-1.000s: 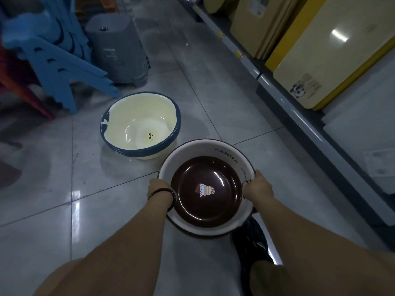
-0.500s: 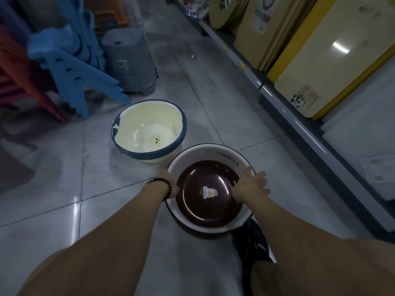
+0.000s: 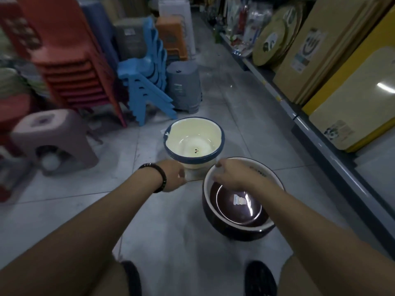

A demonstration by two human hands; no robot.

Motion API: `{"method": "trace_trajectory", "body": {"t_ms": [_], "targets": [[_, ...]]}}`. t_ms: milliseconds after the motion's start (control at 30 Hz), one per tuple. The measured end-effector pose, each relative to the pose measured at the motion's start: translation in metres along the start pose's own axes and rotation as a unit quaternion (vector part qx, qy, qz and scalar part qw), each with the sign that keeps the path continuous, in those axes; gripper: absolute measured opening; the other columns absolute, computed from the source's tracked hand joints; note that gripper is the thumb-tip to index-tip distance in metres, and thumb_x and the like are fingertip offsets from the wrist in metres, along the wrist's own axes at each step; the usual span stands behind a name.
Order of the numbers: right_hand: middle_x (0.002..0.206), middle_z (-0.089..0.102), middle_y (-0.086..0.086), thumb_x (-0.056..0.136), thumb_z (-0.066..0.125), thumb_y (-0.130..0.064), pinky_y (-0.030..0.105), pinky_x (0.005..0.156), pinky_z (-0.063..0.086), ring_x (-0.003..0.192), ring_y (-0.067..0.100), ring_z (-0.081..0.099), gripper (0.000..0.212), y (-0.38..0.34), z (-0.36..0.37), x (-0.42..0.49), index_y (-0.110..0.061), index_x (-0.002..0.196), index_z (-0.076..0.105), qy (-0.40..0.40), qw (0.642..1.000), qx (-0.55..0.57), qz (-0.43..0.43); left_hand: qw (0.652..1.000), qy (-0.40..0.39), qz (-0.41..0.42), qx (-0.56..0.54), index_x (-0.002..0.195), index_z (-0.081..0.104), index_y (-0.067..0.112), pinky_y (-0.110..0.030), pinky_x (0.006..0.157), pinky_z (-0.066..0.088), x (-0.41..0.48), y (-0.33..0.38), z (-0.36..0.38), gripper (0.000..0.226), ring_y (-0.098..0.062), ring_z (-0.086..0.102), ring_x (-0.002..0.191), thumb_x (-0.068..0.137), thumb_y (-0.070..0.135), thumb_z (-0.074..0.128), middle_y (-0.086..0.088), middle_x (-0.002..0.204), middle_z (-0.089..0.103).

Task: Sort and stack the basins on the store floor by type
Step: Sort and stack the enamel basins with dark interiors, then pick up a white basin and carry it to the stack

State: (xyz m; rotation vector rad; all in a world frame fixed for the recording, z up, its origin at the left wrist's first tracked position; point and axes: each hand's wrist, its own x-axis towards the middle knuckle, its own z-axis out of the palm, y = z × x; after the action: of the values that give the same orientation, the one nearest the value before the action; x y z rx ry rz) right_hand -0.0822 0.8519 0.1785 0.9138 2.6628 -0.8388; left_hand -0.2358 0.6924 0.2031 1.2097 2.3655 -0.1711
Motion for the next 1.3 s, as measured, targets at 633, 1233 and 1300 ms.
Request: {"method": "trace_trajectory", "body": {"t_ms": [633, 1233, 1300], "targets": [[0.154, 0.048, 0.010, 0.102, 0.058, -0.054, 0.044, 0.107, 0.045, 0.136, 0.029, 0.052, 0.066, -0.060, -0.089, 0.125, -0.022, 0.157, 0.041, 0.094, 0.992, 0.064, 0.053, 0.993, 0.056, -0.006, -0.105, 0.129, 0.064, 0.033, -0.040, 0.092, 0.057, 0.111, -0.057, -0.098, 0.038, -0.020, 0.065, 0.109, 0.101, 0.053, 0.051, 0.003, 0.127, 0.068], [0.128, 0.069, 0.004, 0.103, 0.059, -0.049, 0.033, 0.094, 0.052, 0.113, 0.021, 0.066, 0.049, -0.040, -0.488, -0.270, -0.021, 0.144, 0.058, 0.226, 0.885, 0.266, 0.307, 0.962, -0.054, 0.269, 0.015, 0.114, 0.069, 0.028, -0.031, 0.088, 0.053, -0.073, 0.288, -0.498, 0.030, -0.019, 0.067, 0.101, 0.102, 0.050, 0.053, 0.006, 0.104, 0.072], [0.132, 0.069, 0.005, 0.104, 0.058, -0.049, 0.030, 0.090, 0.049, 0.115, 0.021, 0.065, 0.052, 0.000, -0.491, -0.315, -0.020, 0.147, 0.057, 0.252, 0.867, 0.271, 0.334, 0.946, -0.065, 0.313, 0.053, 0.117, 0.069, 0.026, -0.032, 0.089, 0.054, -0.083, 0.354, -0.494, 0.032, -0.020, 0.066, 0.102, 0.102, 0.049, 0.053, 0.003, 0.108, 0.072]]}}
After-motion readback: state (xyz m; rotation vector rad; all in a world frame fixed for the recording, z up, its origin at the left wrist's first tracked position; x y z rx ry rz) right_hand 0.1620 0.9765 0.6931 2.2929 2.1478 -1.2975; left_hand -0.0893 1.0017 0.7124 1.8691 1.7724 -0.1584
